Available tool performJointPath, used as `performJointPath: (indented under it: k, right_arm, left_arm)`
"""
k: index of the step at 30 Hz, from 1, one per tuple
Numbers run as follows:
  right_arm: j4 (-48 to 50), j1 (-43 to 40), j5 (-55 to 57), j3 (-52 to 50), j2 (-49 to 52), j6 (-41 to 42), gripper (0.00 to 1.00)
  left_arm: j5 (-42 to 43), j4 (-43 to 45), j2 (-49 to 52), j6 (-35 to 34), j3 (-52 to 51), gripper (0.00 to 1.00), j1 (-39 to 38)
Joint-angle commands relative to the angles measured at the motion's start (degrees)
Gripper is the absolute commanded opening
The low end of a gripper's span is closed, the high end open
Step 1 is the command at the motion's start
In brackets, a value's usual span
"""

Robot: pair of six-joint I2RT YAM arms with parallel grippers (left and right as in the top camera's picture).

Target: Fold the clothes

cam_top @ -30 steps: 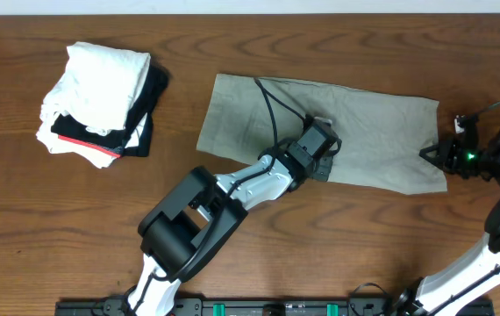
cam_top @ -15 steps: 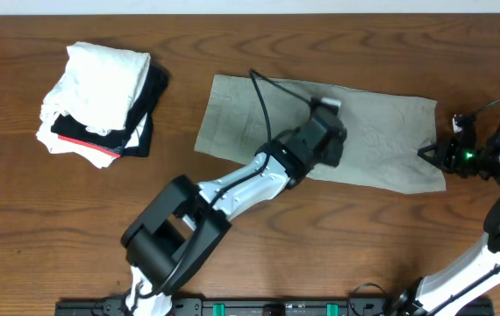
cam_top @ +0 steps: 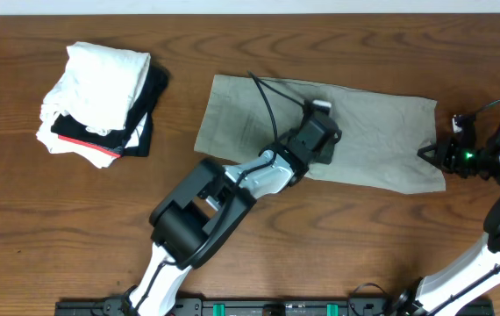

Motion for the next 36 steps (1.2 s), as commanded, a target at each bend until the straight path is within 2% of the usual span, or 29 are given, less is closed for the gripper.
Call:
performJointPath:
  k: [1, 13, 17, 28, 32, 36]
  right_arm:
    - [-0.2, 0.7, 0.2, 0.3, -0.7, 0.1, 0.01]
    - [-0.2, 0.7, 0.2, 0.3, -0.7, 0.1, 0.01]
    - [-0.2, 0.7, 0.1, 0.3, -0.7, 0.1, 0.01]
    - [0.0, 0.7, 0.1, 0.3, -0.7, 0.1, 0.01]
    - [0.1, 0.7, 0.1, 0.3, -0.7, 0.1, 0.01]
    - [0.2, 0.7, 0.1, 0.3, -0.7, 0.2, 0.01]
  left_arm:
    - [-1.1, -1.2, 1.5, -0.6, 0.5, 0.06, 0.3]
    - [-1.2, 5.0, -4.0, 0.3, 4.2, 0.06, 2.0]
    - [-3.8, 6.3, -3.5, 0.3, 4.4, 0.06, 3.2]
    - [-1.6, 15.2, 4.2, -1.1, 4.5, 0.06, 4.9]
    - [3.0, 15.3, 6.9, -3.3, 4.5, 0.06, 4.9]
    - [3.2, 15.2, 8.9, -4.2, 4.5, 0.06, 4.9]
